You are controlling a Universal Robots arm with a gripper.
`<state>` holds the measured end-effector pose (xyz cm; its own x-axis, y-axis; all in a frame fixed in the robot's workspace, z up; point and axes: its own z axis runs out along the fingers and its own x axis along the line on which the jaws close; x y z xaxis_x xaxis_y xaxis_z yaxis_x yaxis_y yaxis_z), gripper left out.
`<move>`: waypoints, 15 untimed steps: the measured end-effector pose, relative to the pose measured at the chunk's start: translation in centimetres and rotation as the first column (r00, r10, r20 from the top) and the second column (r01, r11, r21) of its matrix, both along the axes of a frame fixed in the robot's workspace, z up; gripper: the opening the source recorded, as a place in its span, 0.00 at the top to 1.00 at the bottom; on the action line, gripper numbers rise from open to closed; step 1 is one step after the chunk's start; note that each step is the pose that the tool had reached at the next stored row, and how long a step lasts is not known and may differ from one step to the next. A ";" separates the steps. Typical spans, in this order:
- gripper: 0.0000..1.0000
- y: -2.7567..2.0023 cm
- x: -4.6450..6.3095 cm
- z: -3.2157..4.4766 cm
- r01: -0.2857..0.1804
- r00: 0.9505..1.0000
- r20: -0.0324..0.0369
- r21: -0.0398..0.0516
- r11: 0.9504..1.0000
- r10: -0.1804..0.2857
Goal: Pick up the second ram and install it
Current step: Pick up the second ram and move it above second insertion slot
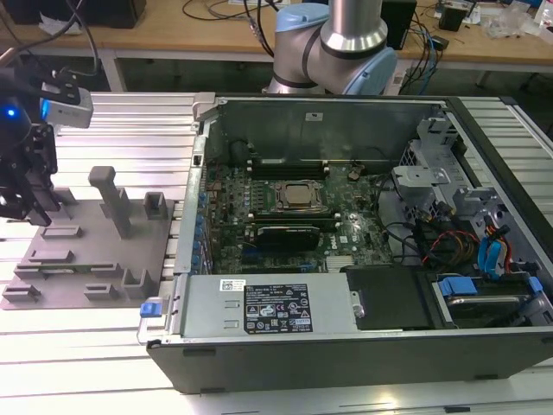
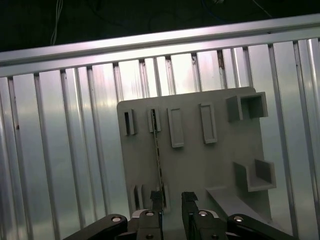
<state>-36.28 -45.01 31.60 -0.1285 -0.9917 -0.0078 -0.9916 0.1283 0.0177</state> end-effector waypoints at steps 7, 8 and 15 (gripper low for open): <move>0.72 0.00 0.0 -0.90 0.000 1.000 0.000 0.000 1.000 0.000; 0.72 0.00 0.0 -1.03 0.000 1.000 0.000 0.000 1.000 0.000; 0.72 0.00 0.0 -1.96 0.000 1.000 0.000 0.000 1.000 0.000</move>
